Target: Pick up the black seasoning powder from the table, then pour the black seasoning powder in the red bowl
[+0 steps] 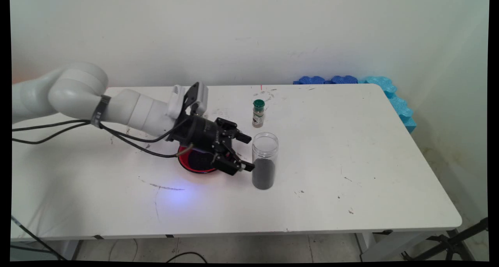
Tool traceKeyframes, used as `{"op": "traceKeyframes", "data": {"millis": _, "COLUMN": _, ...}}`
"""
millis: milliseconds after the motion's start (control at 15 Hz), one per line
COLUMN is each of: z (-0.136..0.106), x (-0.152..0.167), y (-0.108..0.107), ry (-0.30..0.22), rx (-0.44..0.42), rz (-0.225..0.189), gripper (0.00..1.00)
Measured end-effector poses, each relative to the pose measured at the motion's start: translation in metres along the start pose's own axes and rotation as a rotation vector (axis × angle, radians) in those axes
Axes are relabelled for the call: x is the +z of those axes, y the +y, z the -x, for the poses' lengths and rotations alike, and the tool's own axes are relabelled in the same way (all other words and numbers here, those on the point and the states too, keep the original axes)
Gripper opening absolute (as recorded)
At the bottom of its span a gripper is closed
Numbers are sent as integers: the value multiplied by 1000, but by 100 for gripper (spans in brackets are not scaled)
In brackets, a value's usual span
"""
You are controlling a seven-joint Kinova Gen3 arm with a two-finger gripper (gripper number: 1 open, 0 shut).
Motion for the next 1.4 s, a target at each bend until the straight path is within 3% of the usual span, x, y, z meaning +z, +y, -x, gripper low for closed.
{"op": "traceKeyframes", "data": {"millis": 1067, "z": -4, "x": 32, "y": -7, "ry": 24, "rx": 24, "rz": 21, "gripper": 100}}
{"op": "traceKeyframes", "data": {"millis": 1133, "z": -4, "x": 33, "y": -7, "ry": 25, "rx": 22, "rz": 21, "gripper": 0}}
{"op": "traceKeyframes", "data": {"millis": 1400, "z": -4, "x": 31, "y": -6, "ry": 25, "rx": 17, "rz": 23, "gripper": 0}}
